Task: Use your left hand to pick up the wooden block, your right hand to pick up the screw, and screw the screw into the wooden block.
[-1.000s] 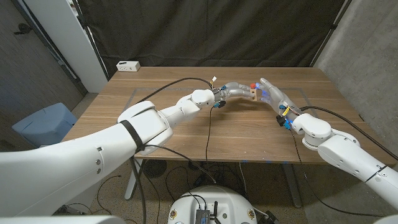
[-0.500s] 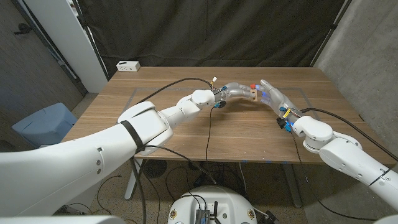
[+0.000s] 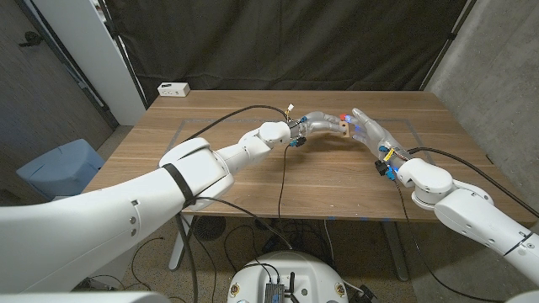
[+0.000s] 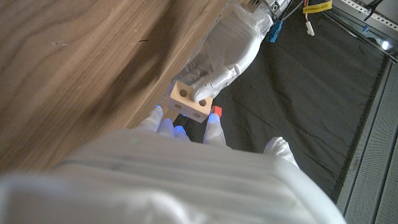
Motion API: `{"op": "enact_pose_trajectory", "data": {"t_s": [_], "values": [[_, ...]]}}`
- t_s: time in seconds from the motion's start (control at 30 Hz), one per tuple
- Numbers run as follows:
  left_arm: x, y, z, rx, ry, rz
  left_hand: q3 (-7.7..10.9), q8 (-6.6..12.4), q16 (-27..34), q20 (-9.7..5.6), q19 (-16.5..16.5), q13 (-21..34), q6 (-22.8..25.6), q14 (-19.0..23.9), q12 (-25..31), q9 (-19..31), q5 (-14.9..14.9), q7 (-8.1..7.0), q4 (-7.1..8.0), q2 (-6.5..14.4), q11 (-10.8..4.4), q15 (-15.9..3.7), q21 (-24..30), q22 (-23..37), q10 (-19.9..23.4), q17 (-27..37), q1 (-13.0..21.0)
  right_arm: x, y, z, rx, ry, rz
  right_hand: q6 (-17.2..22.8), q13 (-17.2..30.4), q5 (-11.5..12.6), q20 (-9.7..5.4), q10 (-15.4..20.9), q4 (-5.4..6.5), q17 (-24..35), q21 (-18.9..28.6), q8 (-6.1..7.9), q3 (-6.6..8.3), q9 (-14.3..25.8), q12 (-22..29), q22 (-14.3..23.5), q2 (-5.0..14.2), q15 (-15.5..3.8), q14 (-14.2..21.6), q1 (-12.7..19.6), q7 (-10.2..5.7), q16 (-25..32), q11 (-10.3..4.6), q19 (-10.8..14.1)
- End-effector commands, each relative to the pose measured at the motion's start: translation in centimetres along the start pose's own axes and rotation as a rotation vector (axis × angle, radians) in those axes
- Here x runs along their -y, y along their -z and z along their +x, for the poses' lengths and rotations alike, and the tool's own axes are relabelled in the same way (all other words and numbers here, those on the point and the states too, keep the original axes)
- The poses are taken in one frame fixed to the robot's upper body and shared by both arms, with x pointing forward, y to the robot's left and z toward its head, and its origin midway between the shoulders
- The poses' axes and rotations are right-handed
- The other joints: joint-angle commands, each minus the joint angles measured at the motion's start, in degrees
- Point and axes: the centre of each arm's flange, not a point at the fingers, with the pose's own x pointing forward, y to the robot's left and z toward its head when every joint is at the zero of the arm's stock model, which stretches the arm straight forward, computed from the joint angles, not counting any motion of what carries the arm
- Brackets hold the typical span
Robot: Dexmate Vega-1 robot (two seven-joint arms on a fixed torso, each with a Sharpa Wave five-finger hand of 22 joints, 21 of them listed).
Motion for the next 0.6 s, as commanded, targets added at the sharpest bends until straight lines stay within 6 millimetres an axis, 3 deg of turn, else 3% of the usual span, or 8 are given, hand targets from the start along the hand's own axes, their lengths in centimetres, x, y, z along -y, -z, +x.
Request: {"op": "enact_pose_trajectory", "data": {"t_s": [0.03,0.6], "values": [[0.2,-0.2,-0.1,0.022,0.009,0.007,0.57,0.40,-0.1,0.26,-0.1,0.0,0.3,-0.1,0.0,0.2,0.4,0.05,0.03,0.1,-0.18,0.18,0.3,0.1,0.1,0.1,-0.5,-0.3,-0.4,-0.6,0.006,-0.003,-0.006,0.4,0.1,0.3,0.02,-2.0,0.38,0.1,0.1,0.38,0.05,0.2,0.2,0.1,0.00,-0.07,-5.9,-0.4,0.17,0.3,-0.16,-0.1],[0.0,-0.3,-0.5,0.044,0.014,0.021,0.64,0.42,-0.1,0.26,0.0,0.0,0.4,-0.1,0.0,0.2,0.4,-0.05,-0.01,0.1,-0.17,0.11,0.3,0.1,0.1,0.1,-0.5,1.6,-0.6,-1.1,0.003,0.042,-0.025,0.3,0.1,0.4,0.02,-1.9,0.38,0.1,0.1,0.31,0.07,0.2,0.2,0.1,0.00,-0.08,-5.8,-0.3,0.16,0.4,-0.11,-0.1]]}}
